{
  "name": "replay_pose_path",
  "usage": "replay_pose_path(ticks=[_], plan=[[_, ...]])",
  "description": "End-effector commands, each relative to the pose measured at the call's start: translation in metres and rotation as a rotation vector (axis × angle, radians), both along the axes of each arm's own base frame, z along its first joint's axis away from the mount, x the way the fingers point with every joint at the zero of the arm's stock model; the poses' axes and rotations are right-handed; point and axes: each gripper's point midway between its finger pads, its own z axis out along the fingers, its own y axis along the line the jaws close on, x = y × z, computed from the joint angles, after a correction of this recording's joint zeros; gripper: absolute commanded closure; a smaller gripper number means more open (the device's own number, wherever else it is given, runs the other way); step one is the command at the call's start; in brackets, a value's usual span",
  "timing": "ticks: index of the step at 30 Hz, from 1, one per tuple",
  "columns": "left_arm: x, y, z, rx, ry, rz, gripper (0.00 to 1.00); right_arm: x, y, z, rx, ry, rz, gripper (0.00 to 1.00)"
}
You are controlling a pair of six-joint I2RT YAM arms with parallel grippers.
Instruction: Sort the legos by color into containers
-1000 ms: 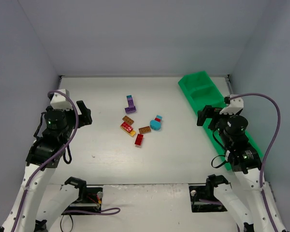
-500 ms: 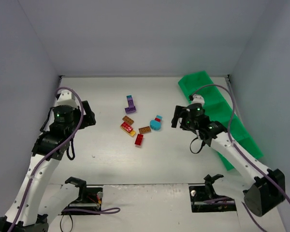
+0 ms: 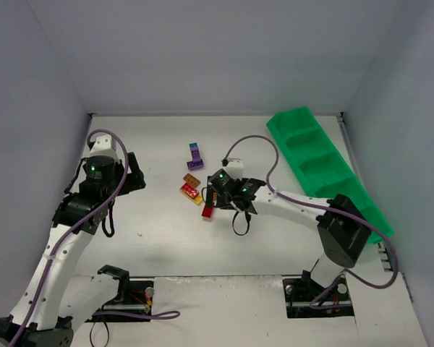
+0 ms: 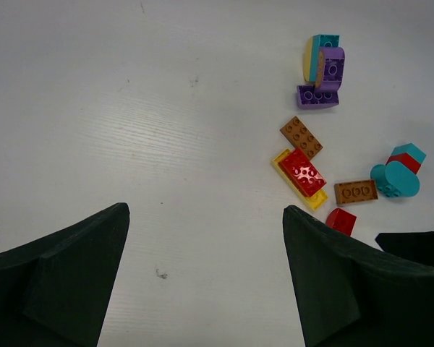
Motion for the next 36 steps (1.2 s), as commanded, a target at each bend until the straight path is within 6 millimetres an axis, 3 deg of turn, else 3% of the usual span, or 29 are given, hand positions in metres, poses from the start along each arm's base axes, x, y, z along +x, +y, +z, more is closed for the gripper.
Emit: replay_pose_path(ticks=[1, 11, 17, 20, 21, 24, 26, 27, 29, 32, 33, 35, 36], plan=[[0.004, -0.003, 0.01, -0.012, -0.027, -0.002, 0.2, 0.02, 0.026, 0.014, 0.041, -0.06, -0.077, 0.18], [-0.001, 0.001, 0.005, 0.017, -0.011, -0.006, 0.2, 0.021, 0.068, -0.024, 0.006, 0.016, -0.019, 0.31], [0.0, 0.0, 0.002, 0.019, -0.002, -0.011, 0.2, 0.013, 0.072, -0.046, -0.022, 0.069, -0.004, 0.41], [0.002, 0.0, 0.001, 0.024, -0.004, -0.012, 0.2, 0.012, 0.069, -0.048, -0.038, 0.07, 0.002, 0.54], [0.004, -0.001, 0.002, 0.024, -0.006, -0.014, 0.2, 0.014, 0.066, -0.046, -0.047, 0.056, -0.004, 0.65], [0.008, -0.003, 0.004, 0.017, -0.011, -0.022, 0.2, 0.023, 0.059, -0.016, -0.032, -0.019, -0.024, 0.89], [0.011, -0.005, 0.007, 0.011, -0.019, -0.025, 0.2, 0.032, 0.051, 0.003, -0.043, -0.072, -0.024, 0.97], [0.013, -0.006, 0.008, 0.009, -0.021, -0.028, 0.2, 0.04, 0.042, 0.023, -0.024, -0.114, -0.043, 1.0], [0.016, -0.009, 0.01, 0.004, -0.027, -0.036, 0.2, 0.055, 0.022, 0.045, -0.049, -0.18, -0.074, 1.0], [0.02, -0.012, 0.01, -0.002, -0.028, -0.042, 0.2, 0.082, -0.033, 0.081, -0.039, -0.25, -0.186, 1.0], [0.021, -0.013, 0.011, -0.007, -0.031, -0.043, 0.2, 0.096, -0.066, 0.083, -0.069, -0.262, -0.261, 1.0], [0.023, -0.014, 0.011, -0.013, -0.034, -0.045, 0.2, 0.107, -0.101, 0.094, -0.095, -0.285, -0.319, 1.0], [0.023, -0.014, 0.012, -0.017, -0.035, -0.045, 0.2, 0.119, -0.131, 0.095, -0.105, -0.282, -0.386, 1.0]])
